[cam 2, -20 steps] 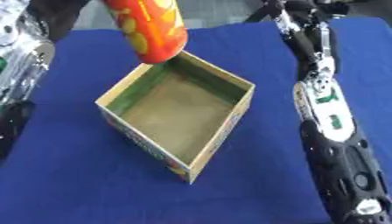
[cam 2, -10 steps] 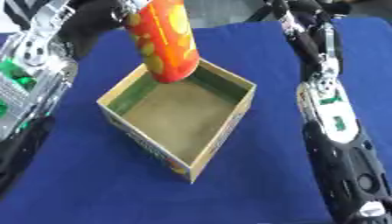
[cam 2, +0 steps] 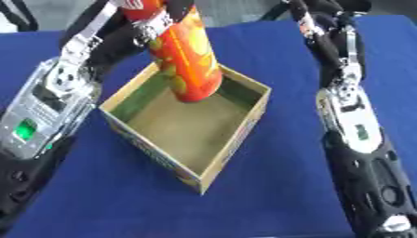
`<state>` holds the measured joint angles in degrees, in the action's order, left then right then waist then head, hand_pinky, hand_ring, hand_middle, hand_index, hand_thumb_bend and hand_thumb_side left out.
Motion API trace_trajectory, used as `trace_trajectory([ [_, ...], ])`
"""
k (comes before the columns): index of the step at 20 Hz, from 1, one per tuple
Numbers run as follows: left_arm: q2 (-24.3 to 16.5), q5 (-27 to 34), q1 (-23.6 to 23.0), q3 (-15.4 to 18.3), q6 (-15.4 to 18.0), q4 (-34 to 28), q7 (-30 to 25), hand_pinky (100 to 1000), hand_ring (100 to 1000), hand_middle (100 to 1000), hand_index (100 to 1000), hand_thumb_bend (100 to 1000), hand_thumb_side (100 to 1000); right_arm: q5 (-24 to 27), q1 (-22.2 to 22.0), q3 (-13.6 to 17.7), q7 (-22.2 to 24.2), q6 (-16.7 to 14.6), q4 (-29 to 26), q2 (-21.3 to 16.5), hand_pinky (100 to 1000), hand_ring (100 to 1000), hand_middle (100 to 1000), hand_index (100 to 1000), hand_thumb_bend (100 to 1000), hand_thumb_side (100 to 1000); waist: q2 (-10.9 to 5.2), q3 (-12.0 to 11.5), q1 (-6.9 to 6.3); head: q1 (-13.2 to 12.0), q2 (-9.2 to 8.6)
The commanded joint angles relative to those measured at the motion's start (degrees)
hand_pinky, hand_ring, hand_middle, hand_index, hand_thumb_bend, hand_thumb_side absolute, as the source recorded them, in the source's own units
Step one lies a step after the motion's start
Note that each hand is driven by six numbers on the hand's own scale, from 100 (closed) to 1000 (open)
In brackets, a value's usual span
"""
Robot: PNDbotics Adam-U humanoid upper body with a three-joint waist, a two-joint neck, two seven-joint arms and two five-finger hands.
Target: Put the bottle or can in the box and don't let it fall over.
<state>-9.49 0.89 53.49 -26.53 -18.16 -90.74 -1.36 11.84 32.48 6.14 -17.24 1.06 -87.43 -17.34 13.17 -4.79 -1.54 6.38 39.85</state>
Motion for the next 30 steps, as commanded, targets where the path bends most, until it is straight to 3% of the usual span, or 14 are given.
trace_trajectory([
  [1,-0.3,-3.1,0.9,0.5,0.8,1.3,-2.4,899,1000,957,988,896,671,0.2,0.9,0.3,-0.2,-0.1,-1.2,-1.0,756,946,1000,781,693,444,-0.72,0.0,0.14,-0.2,-0.63],
  [6,0.4,-8.1,0.7,1.4,1.7,3.3,-3.9,898,1000,954,991,928,650,0.4,0.9,0.3,-0.2,0.0,-1.2,-1.0,755,946,1000,781,694,443,-0.66,0.0,0.35,-0.5,-0.85],
  [10,0.8,-9.6,0.5,2.0,2.0,4.0,-4.1,891,1000,947,976,810,610,0.5,0.9,0.4,-0.3,0.0,-1.1,-1.0,755,947,1000,781,694,442,-0.65,0.0,0.5,-0.5,-0.91],
  [22,0.9,-8.1,0.2,2.6,1.5,3.8,-1.7,877,1000,934,959,672,600,0.6,1.0,0.5,-0.4,-0.1,-1.2,-0.9,754,947,1000,781,694,445,-0.7,0.1,0.8,-0.8,-1.14],
  [25,0.7,-7.3,0.2,2.9,1.1,3.5,-1.0,873,1000,929,954,639,622,0.5,1.1,0.6,-0.5,-0.1,-1.2,-0.9,754,948,1000,782,693,448,-0.8,0.0,0.88,-0.9,-1.07],
  [26,0.4,-6.9,0.3,3.1,0.9,3.3,-0.8,864,1000,921,944,583,689,0.5,1.1,0.6,-0.5,-0.1,-1.2,-0.9,754,948,1000,782,699,455,-0.88,0.0,0.89,-0.7,-1.02],
  [27,0.0,-6.4,0.4,3.4,0.7,2.9,-0.6,858,1000,917,939,591,654,0.4,1.2,0.7,-0.6,-0.1,-1.2,-0.9,754,947,1000,782,693,454,-0.96,-0.1,0.88,-0.5,-0.96],
  [28,-0.7,-5.8,0.5,3.8,0.6,2.3,-0.2,854,1000,914,934,553,708,0.3,1.2,0.7,-0.6,-0.1,-1.3,-0.9,754,947,1000,782,693,455,-1.06,-0.2,0.87,-0.3,-0.88],
  [30,-2.3,-4.6,0.7,4.7,0.3,0.9,0.7,843,1000,911,919,568,655,0.1,1.1,0.8,-0.6,-0.1,-1.3,-0.9,754,947,1000,782,692,458,-1.25,-0.4,0.81,0.0,-0.77],
])
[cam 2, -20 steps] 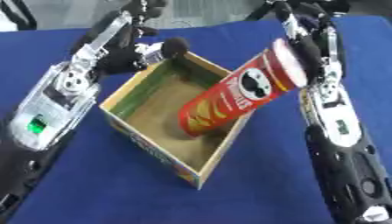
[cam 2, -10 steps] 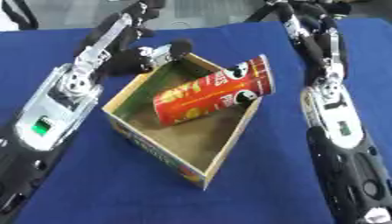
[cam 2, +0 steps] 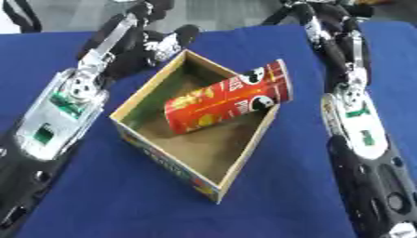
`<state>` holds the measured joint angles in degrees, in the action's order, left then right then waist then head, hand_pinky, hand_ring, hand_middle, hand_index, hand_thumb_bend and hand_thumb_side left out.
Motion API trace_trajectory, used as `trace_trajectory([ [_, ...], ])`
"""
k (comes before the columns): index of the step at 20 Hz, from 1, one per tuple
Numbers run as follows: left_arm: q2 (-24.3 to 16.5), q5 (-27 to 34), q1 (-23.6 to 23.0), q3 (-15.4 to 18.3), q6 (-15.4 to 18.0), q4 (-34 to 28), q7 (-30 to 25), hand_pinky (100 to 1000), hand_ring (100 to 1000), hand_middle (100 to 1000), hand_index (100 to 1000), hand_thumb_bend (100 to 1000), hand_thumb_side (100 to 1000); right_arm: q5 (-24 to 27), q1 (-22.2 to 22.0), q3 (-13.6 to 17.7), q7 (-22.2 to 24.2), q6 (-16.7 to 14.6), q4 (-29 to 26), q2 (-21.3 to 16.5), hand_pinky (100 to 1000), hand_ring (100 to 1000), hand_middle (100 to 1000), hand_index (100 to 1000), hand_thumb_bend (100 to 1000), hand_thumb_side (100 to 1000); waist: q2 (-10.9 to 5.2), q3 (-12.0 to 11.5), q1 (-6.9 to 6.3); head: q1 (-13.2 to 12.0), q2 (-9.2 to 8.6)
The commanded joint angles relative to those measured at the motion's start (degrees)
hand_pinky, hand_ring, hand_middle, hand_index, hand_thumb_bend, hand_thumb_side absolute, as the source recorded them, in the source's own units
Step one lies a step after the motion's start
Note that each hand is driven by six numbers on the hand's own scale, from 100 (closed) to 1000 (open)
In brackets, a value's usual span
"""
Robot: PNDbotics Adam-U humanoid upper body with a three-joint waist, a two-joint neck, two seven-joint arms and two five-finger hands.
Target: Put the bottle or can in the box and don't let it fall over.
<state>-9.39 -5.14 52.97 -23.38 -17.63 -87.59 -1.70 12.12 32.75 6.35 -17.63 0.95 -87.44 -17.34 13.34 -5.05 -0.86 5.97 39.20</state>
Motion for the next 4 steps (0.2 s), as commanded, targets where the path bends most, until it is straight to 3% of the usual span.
trace_trajectory([
  [1,-3.4,2.1,1.2,2.1,-0.4,-2.9,1.5,841,1000,913,916,567,655,-0.2,0.9,0.6,-0.3,0.0,-1.3,-1.0,755,947,1000,782,692,459,-1.52,-0.2,0.1,0.6,-0.06],
  [4,-7.1,4.1,0.5,4.0,-1.0,-4.0,3.0,829,1000,933,893,551,654,-0.5,0.7,0.8,-0.5,0.1,-1.4,-1.2,754,947,1000,782,691,466,-1.9,-0.6,-0.08,1.0,0.29],
])
